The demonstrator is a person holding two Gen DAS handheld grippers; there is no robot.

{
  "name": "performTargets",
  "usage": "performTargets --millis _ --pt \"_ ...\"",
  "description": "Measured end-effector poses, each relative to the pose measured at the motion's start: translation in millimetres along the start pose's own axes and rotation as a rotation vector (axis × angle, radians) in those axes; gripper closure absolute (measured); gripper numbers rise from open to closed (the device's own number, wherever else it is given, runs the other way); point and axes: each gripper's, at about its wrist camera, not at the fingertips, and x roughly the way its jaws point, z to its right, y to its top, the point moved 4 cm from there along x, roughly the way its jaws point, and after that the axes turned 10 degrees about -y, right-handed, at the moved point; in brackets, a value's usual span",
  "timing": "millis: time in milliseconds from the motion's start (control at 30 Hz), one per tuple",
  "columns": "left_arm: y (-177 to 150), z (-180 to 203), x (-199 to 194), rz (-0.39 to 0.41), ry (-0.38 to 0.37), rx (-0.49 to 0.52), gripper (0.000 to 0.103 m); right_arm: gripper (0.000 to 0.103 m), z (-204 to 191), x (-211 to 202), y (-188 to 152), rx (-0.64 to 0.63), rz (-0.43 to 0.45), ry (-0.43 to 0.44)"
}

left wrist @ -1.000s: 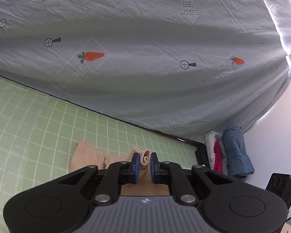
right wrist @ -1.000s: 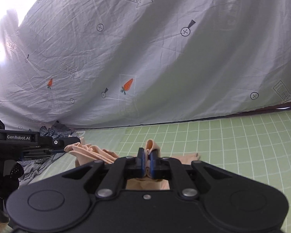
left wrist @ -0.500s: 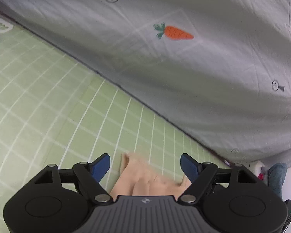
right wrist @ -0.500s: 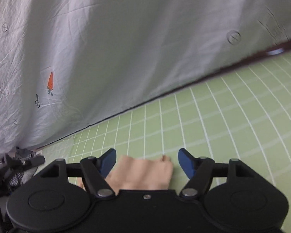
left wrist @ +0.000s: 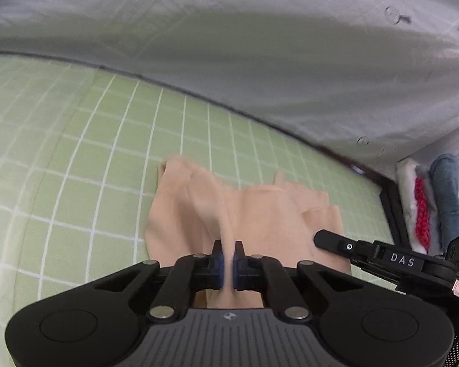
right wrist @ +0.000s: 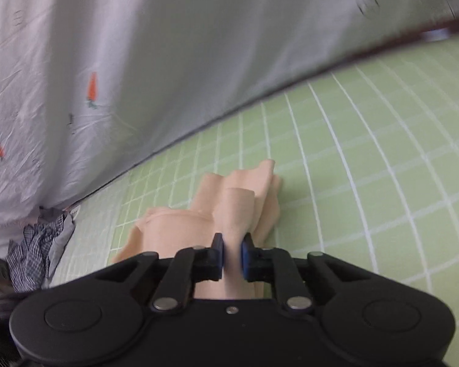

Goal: Fold clothes

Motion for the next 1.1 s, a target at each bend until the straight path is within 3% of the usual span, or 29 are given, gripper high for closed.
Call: performTargets --millis 100,133,200,267,300,333,400,433,700,733,767,800,833,900,1100 --pt "13.7 1.9 -20.9 0.164 -0.065 -0.002 0.097 0.091 -5.3 -9.2 13.2 -0.035 0.095 0.032" --pt "17.5 -0.8 -17.8 0.173 -0.045 0.004 0.097 0.091 -5.3 -6.9 17.2 -0.029 0.112 0.043" --pt "22.1 -11.4 4.5 0.117 0.06 0.028 0.094 0.088 -3.1 15.7 19.1 -0.019 0.083 0.004" --pt "23.1 -26.5 25.6 0.045 0.171 0.021 0.088 0.069 -1.1 41.3 17.2 -0.019 0.024 -0.078" --pt "23.9 -34.4 31.9 0.012 0.211 0.007 0.079 0.067 0.7 50.7 15.8 -0.015 -0.014 -0.134" --pt "26.3 -40.7 33.5 0.005 0.218 -0.017 0.075 0.062 3.4 52.8 14.9 0.008 -0.026 -0.143" --pt "30.3 -48.2 29.6 0.016 0.187 -0.061 0.048 0.042 8.7 47.8 12.0 0.07 -0.012 -0.12" --pt "31.6 -51.0 28.4 0.013 0.165 -0.078 0.042 0.031 10.9 47.0 9.5 0.087 -0.02 -0.111" --pt "18.8 -52.5 33.4 -0.089 -0.025 -0.151 0.041 0.031 12.6 55.2 -9.0 0.257 -0.096 0.036" --pt "16.3 -53.5 34.2 -0.09 -0.062 -0.186 0.041 0.033 9.8 57.8 -10.9 0.279 -0.108 0.063" --pt "12.6 -55.0 35.7 -0.097 -0.106 -0.229 0.047 0.046 9.1 60.5 -16.2 0.32 -0.132 0.09" --pt "6.7 -56.2 37.3 -0.101 -0.136 -0.275 0.061 0.054 8.8 63.1 -22.2 0.364 -0.159 0.118" --pt "0.8 -55.2 35.0 -0.098 -0.148 -0.303 0.064 0.065 10.1 61.3 -27.5 0.401 -0.172 0.133" --pt "-9.3 -50.0 25.1 -0.087 -0.162 -0.341 0.07 0.07 13.4 55.9 -37.9 0.472 -0.193 0.158" --pt "-44.0 -6.0 -32.6 -0.119 -0.195 -0.342 0.071 0.073 12.5 -19.2 -70.3 0.454 -0.214 0.175"
